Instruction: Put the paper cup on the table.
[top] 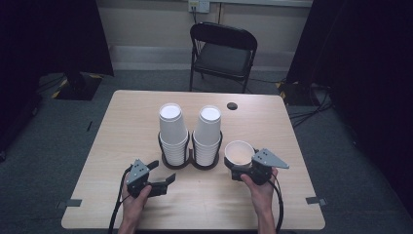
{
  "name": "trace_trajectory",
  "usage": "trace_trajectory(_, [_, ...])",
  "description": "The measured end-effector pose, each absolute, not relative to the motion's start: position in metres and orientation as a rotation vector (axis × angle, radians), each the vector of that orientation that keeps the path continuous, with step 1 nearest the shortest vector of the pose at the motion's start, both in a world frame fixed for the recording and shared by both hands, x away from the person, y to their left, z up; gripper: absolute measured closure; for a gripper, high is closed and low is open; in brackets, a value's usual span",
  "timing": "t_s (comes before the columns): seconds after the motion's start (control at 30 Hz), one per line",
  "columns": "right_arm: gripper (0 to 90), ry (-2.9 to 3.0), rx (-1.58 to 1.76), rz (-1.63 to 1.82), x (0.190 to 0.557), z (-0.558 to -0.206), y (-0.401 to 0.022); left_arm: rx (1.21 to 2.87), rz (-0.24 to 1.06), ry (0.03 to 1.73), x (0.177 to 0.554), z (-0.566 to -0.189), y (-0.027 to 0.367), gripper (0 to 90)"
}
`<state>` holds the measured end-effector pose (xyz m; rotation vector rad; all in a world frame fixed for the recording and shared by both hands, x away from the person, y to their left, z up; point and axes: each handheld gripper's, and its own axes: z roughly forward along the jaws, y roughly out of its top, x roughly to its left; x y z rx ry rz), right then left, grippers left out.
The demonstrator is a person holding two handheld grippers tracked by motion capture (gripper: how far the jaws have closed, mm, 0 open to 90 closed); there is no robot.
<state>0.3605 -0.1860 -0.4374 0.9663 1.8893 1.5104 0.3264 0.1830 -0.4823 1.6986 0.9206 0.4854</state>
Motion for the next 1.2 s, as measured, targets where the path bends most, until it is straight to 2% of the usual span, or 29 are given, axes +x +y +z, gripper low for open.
trace_trajectory(0.33, [9.1, 1.838, 1.015, 1.499, 0.385, -0.431, -0.197, 1.654, 0.511, 0.899, 0.319, -0.496, 0.174, 17.1])
trace_trajectory(0.63, [9.2, 1.823, 1.043, 1.459, 0.412, -0.426, -0.203, 1.664, 0.640, 0.862, 0.311, -0.496, 0.167, 15.7])
trace_trajectory(0.83, [9.1, 1.804, 1.099, 1.457, 0.424, -0.436, -0.208, 1.588, 0.619, 0.887, 0.309, -0.497, 0.174, 15.5])
trace_trajectory(1.0, [9.0, 1.793, 1.139, 1.441, 0.437, -0.444, -0.213, 1.603, 0.698, 0.866, 0.305, -0.497, 0.169, 15.5])
trace_trajectory(1.2, [8.9, 1.786, 1.168, 1.432, 0.449, -0.456, -0.213, 1.573, 0.685, 0.903, 0.305, -0.497, 0.170, 15.7])
